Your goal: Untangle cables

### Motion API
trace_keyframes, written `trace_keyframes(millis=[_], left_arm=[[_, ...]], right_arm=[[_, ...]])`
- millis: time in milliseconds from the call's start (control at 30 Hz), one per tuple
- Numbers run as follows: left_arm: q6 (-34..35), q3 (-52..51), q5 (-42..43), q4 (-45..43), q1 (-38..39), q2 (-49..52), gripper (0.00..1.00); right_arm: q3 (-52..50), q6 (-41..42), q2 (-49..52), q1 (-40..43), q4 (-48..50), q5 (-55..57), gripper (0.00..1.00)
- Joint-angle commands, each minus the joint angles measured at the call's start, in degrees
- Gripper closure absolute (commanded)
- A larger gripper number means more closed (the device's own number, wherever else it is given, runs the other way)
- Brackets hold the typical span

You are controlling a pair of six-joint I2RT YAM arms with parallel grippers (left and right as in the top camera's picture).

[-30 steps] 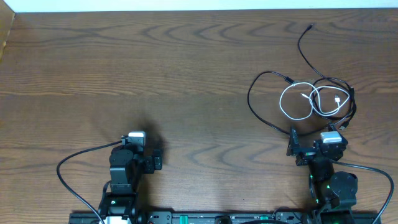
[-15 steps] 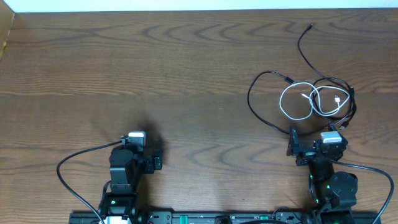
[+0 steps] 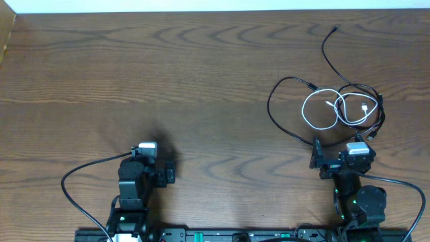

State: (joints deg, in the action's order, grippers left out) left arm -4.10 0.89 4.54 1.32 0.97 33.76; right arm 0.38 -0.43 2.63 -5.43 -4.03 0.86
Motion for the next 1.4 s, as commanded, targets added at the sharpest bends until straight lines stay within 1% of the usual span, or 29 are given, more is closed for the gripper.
trace_keyframes(millis=[0, 233, 267, 300, 333, 400, 567, 700, 867, 967, 1067, 1200, 1367], left_arm=[[0.48, -0.66, 0.76, 2.32, 0.02, 0.02, 0.02], [0.48, -0.66, 0.76, 2.32, 0.02, 0.00, 0.02], [0.39, -0.66, 0.07, 2.64, 0.02, 0.00, 0.02], [-0.15, -0.66, -3.78, 2.89, -0.07, -0.31, 0.02], [-0.48, -0.66, -5.75, 2.95, -0.35, -1.31, 0.02], [-0.39, -0.66, -6.67, 2.78, -1.95, -5.46, 0.02], [-0.39, -0.66, -6.69, 2.75, -7.26, -19.96, 0.02], [0.76, -0.66, -6.08, 2.75, -9.99, -26.99, 0.02], [1.14, -0.66, -6.10, 2.78, -9.66, -31.12, 0.02], [1.14, -0.66, -6.08, 2.75, -7.69, -33.81, 0.02], [1.49, -0.61, -5.60, 2.80, -5.95, -33.68, 0.02], [1.57, -0.61, -2.38, 2.73, -4.11, -33.68, 0.02], [1.55, -0.61, -2.43, 2.71, -4.04, -33.48, 0.02]], right_arm=[[-0.07, 0.15, 0.17, 0.13, -0.26, -0.37, 0.01], [-0.07, 0.15, 0.24, 0.13, -0.26, -0.37, 0.01], [-0.07, 0.15, 0.24, 0.13, -0.26, -0.39, 0.01], [-0.07, 0.15, 0.24, 0.13, -0.26, -0.37, 0.01], [-0.07, 0.15, 0.26, 0.13, -0.26, -0.37, 0.01], [-0.07, 0.15, 0.26, 0.13, -0.26, -0.39, 0.01], [-0.07, 0.15, 0.26, 0.13, -0.26, -0.37, 0.01], [-0.07, 0.15, 0.26, 0.13, -0.26, -0.39, 0.01], [-0.07, 0.15, 0.26, 0.13, -0.26, -0.39, 0.01], [-0.07, 0.15, 0.26, 0.13, -0.26, -0.37, 0.01], [-0.07, 0.15, 0.26, 0.13, -0.24, -0.37, 0.01], [-0.07, 0.15, 0.26, 0.13, -0.26, -0.37, 0.01], [-0.07, 0.15, 0.26, 0.13, -0.26, -0.37, 0.01]])
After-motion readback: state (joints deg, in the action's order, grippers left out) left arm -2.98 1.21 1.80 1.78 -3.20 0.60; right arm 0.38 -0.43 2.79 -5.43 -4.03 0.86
